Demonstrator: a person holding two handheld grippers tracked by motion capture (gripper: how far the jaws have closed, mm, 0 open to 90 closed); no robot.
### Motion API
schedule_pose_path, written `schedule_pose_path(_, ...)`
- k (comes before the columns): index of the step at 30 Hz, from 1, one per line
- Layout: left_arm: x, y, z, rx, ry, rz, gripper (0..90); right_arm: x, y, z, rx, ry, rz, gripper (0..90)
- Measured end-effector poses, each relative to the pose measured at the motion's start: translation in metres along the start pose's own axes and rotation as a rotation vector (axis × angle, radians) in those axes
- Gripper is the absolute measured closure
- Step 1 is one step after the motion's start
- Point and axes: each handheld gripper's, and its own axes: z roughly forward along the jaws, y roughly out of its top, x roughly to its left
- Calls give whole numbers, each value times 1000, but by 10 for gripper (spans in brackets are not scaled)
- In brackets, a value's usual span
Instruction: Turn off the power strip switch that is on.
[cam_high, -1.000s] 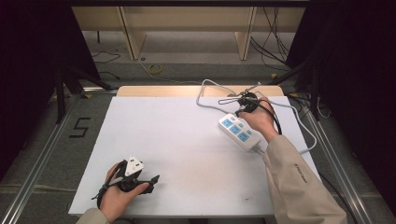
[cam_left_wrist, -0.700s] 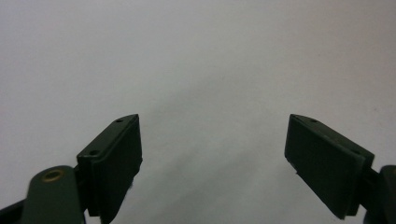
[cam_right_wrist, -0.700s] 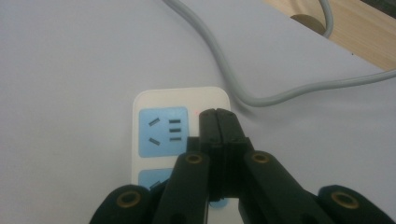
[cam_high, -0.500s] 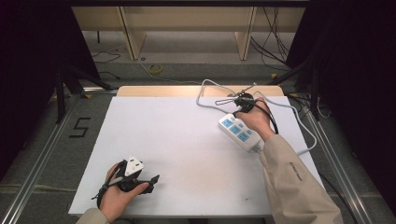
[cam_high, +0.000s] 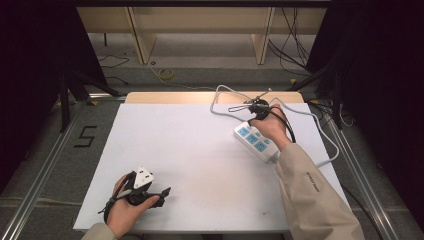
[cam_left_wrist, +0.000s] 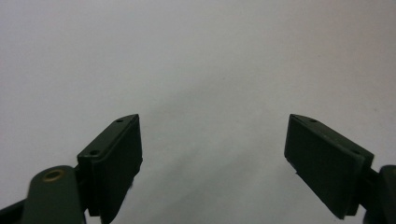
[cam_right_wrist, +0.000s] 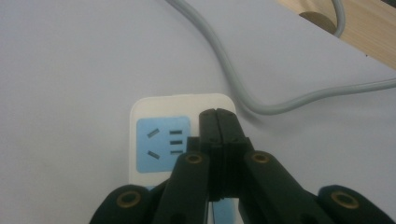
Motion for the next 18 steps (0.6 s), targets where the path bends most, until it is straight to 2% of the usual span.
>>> schedule_pose_path(18, 0, 0, 0, -2, -1, -1, 188, 1, -1, 14, 25, -10, 2, 900)
